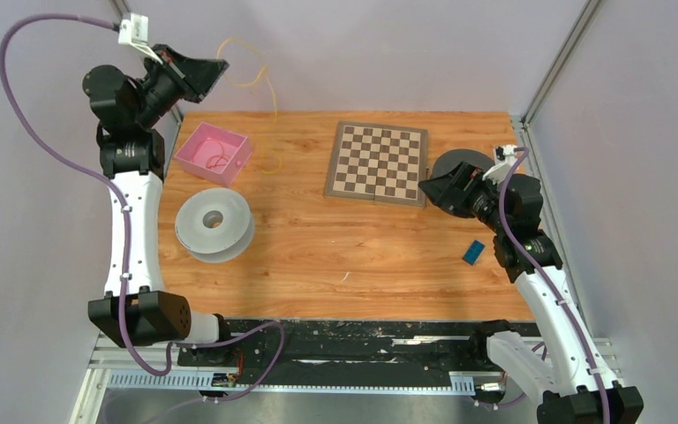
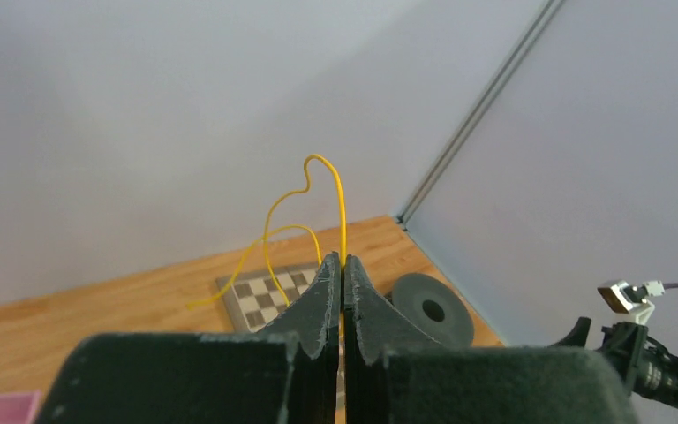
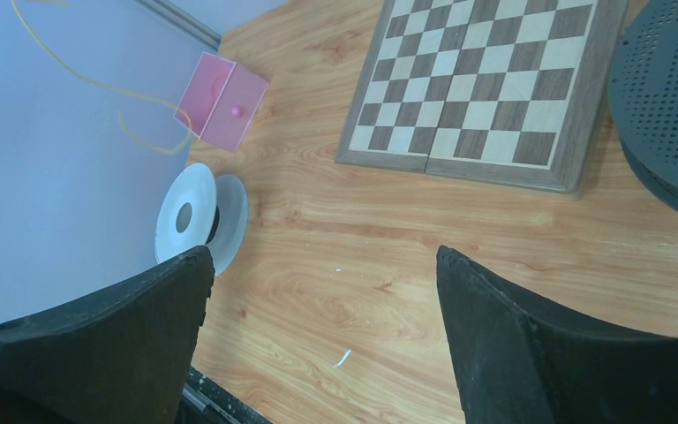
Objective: Wrap the cables
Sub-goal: Pick up the cable from the storage box, then pick up the cable reel from the center of the board.
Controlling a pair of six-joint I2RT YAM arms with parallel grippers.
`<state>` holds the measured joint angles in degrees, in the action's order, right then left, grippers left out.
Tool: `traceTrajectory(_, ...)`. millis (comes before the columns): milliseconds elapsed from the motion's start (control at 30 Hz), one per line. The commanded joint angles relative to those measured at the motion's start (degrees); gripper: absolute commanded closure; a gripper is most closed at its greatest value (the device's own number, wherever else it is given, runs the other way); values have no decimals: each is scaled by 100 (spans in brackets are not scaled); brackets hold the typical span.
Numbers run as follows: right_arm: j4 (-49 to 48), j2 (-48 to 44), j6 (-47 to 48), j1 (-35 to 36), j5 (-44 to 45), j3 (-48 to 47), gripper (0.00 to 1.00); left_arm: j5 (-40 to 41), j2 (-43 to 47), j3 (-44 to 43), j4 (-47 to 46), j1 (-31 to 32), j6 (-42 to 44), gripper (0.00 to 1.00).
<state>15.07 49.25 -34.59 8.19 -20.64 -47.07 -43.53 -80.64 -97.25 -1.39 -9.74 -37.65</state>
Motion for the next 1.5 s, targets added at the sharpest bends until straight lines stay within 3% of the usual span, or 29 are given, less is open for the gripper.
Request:
traceTrajectory(0,-267,-81,-128,3,413,6,6,-8,330,1004,525,29,-88,100)
traceTrajectory(133,-280,-143,-126,-8,839,97,7,456,541,1782,1176,305,434,100)
traceTrajectory(333,-302,-132,-4,-2,862,225,6,486,623,2852,1311,772,493,100)
traceTrajectory(467,-503,-88,218,-2,930,413,6,806,610,2960,1961,1044,888,100)
traceTrajectory(667,-497,228,575,-177,1263,429,4,1973,563,2637,3359,1788,1952,100)
traceTrajectory(900,-612,844,668,-1567,565,641,1,2468,660,2772,3732,2263,2450,100)
traceTrajectory(1100,-1807,1197,245,-2879,-734,987,2,2561,1001,3241,3398,2269,2509,100)
traceTrajectory(1300,-2302,1788,315,-3573,-856,1028,16,2357,1034,3164,3406,2274,2506,100)
traceTrajectory(1467,-3269,2555,106,-4035,-1573,1135,26,2373,1159,3299,3367,2273,2476,100)
